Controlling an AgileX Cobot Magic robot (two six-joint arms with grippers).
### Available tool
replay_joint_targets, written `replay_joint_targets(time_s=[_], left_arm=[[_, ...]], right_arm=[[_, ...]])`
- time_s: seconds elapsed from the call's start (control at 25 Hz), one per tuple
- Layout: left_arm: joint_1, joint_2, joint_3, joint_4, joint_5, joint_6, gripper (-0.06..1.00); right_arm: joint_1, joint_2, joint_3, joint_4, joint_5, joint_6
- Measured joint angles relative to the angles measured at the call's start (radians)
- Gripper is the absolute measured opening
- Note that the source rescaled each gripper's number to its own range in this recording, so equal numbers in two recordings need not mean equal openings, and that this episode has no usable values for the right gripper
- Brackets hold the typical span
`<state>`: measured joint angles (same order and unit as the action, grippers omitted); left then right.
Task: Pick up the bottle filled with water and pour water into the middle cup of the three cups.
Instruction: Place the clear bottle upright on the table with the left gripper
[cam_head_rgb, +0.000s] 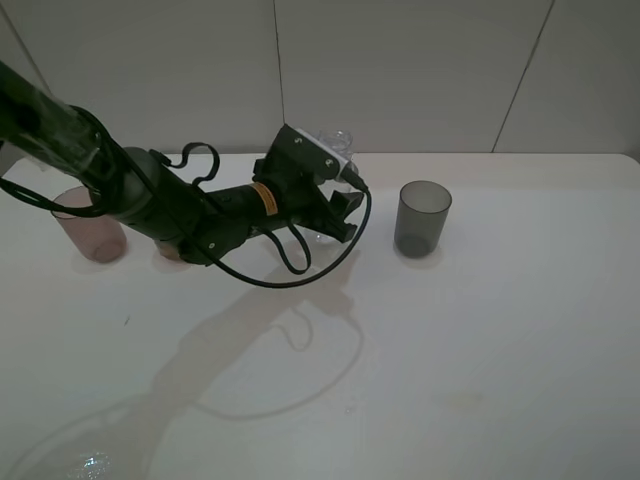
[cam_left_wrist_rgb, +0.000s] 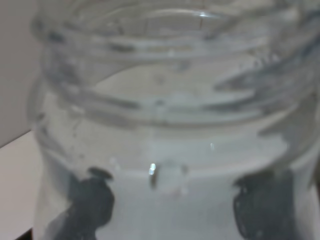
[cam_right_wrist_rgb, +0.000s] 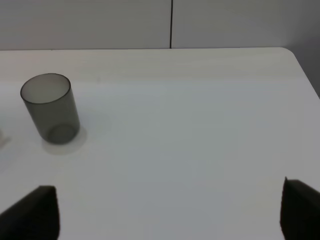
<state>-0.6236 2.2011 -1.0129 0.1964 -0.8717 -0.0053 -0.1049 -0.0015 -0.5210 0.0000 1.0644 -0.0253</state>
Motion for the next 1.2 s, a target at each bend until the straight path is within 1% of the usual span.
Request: replay_joint_targets(time_s=[0.16,0.52,0.56,0.6,0.68,0.72,0.76,0.8,0.88,1.0,1.2], left_arm=[[0.000,0.021,0.038,0.000,-0.072,-0.001,0.02],[0.000,0.033,0.084,-0.011,-0.107,0.005,0.02],[0.000,0.033,0.084,-0.011,-0.108,0.005,0.06],[0.000,0.033,0.084,-0.011,-0.108,0.005,0.12],[0.000,0.029,0.084,-0.011,-0.102,0.005,0.45],[0.000,0.024,0.084,-0.011,-0.094,0.005,0.55],[0.000,0.018,0.084,-0.012,-0.088,0.005,0.60],[0.000,0.010,0.085,-0.012,-0.080,0.017,0.64],[0.000,-0.014,0.085,-0.013,-0.066,0.030,0.66],[0.000,-0.079,0.086,-0.014,-0.034,0.034,0.66],[0.000,-0.217,0.087,-0.027,0.087,0.045,0.66]], right_arm=[[0.000,0.000,0.000,0.000,0.000,0.000],[0.000,0.000,0.000,0.000,0.000,0.000],[0.000,0.000,0.000,0.000,0.000,0.000],[0.000,0.000,0.000,0.000,0.000,0.000],[0.000,0.000,0.000,0.000,0.000,0.000],[0.000,0.000,0.000,0.000,0.000,0.000],[0.000,0.000,0.000,0.000,0.000,0.000],[0.000,0.000,0.000,-0.006,0.000,0.000],[0.000,0.000,0.000,0.000,0.000,0.000],[0.000,0.000,0.000,0.000,0.000,0.000],[0.000,0.000,0.000,0.000,0.000,0.000]])
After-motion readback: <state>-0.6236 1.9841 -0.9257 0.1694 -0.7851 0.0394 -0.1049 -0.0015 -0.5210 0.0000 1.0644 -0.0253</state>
